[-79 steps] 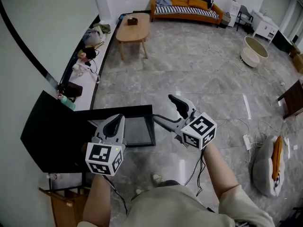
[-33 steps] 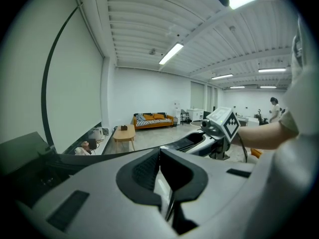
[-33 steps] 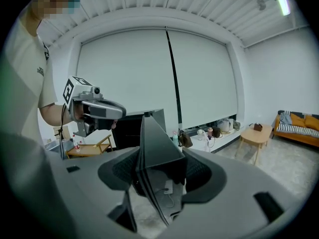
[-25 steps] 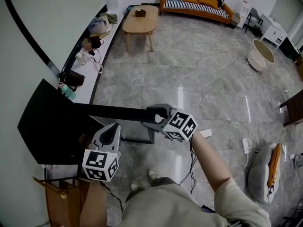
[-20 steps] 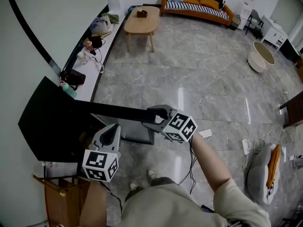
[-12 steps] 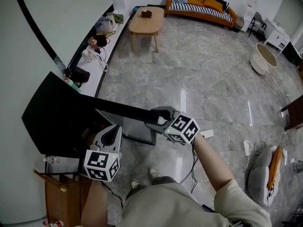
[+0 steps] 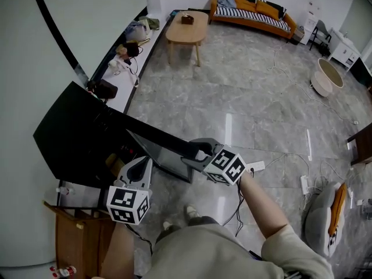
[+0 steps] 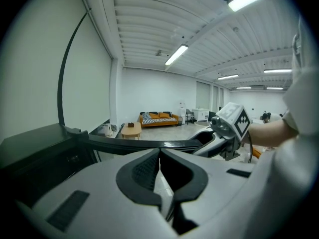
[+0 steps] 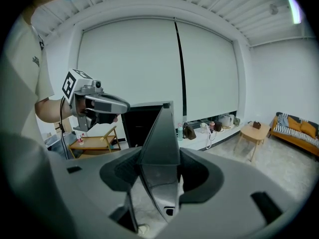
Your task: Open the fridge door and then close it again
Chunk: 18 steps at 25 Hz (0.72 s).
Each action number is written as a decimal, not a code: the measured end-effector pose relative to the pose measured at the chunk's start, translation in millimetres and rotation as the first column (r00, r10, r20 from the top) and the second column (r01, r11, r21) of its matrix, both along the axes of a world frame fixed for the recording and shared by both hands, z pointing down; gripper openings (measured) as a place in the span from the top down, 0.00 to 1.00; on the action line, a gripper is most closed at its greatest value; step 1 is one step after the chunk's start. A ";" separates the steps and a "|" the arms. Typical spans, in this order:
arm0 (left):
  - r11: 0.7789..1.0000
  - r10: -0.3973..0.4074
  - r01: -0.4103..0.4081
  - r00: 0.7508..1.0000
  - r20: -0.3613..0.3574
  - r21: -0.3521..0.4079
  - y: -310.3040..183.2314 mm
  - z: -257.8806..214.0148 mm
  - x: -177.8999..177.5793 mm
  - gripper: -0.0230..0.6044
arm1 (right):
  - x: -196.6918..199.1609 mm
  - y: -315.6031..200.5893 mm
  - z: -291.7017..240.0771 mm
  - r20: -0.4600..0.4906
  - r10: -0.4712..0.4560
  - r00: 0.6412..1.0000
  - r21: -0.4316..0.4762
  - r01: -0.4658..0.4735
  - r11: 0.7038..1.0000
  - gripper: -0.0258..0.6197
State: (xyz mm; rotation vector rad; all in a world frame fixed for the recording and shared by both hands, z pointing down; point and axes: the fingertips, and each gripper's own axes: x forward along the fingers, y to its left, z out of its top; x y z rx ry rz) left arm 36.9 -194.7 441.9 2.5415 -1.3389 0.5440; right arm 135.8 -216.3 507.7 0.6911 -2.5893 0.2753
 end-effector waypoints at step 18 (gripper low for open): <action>1.000 -0.026 0.025 1.000 0.016 0.008 55.2 -5.9 -56.7 0.95 | -51.0 60.0 -3.2 -0.026 0.008 1.000 -0.063 -0.009 0.998 0.62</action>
